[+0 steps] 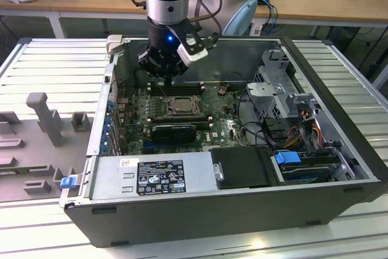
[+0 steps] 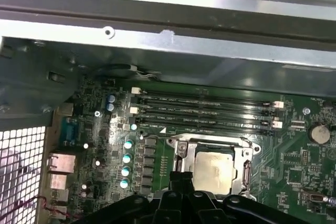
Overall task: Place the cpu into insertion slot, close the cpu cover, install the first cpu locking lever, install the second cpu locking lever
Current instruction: 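Install the first cpu locking lever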
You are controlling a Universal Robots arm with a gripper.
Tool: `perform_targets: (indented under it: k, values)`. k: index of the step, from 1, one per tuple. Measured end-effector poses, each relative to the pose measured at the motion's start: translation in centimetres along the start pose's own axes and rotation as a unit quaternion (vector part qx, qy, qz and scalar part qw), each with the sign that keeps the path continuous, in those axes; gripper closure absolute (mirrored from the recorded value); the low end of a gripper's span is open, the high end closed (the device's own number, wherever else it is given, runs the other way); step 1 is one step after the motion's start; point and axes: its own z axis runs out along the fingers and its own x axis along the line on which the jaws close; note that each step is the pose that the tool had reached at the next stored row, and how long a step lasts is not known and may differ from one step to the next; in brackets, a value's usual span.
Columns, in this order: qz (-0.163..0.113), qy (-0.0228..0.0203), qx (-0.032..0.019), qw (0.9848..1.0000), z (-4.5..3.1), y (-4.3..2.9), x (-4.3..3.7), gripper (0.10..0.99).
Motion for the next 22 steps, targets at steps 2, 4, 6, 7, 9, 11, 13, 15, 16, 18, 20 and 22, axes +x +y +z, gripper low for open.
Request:
perform_targets:
  k: [2,4,6,7,9,11,13,15,16,18,20,22]
  values:
    - [0.005,-0.0003,-0.0008,1.0,0.02,0.03,0.48,0.98]
    - [0.005,-0.0004,-0.0023,1.0,0.02,0.07,1.02,0.98]
    - [0.005,-0.0005,-0.0031,1.0,0.03,0.1,1.53,0.98]
    - [0.005,-0.0005,-0.0035,1.0,0.03,0.12,1.77,0.98]
    - [0.005,-0.0006,-0.0041,1.0,0.04,0.18,2.58,0.98]
    - [0.005,-0.0006,-0.0042,1.0,0.06,0.26,2.95,0.98]
    - [0.005,-0.0006,-0.0043,1.0,0.1,0.43,3.45,0.98]
    - [0.005,-0.0005,-0.0046,1.0,0.11,0.59,3.76,0.98]
    - [0.005,-0.0006,-0.0048,1.0,0.13,0.67,3.87,0.98]
    - [0.005,-0.0006,-0.0061,1.0,0.21,1.06,4.15,0.98]
    - [0.005,-0.0007,-0.0071,1.0,0.32,1.43,4.17,0.98]
    - [0.005,-0.0008,-0.0076,1.0,0.44,1.81,4.15,0.98]
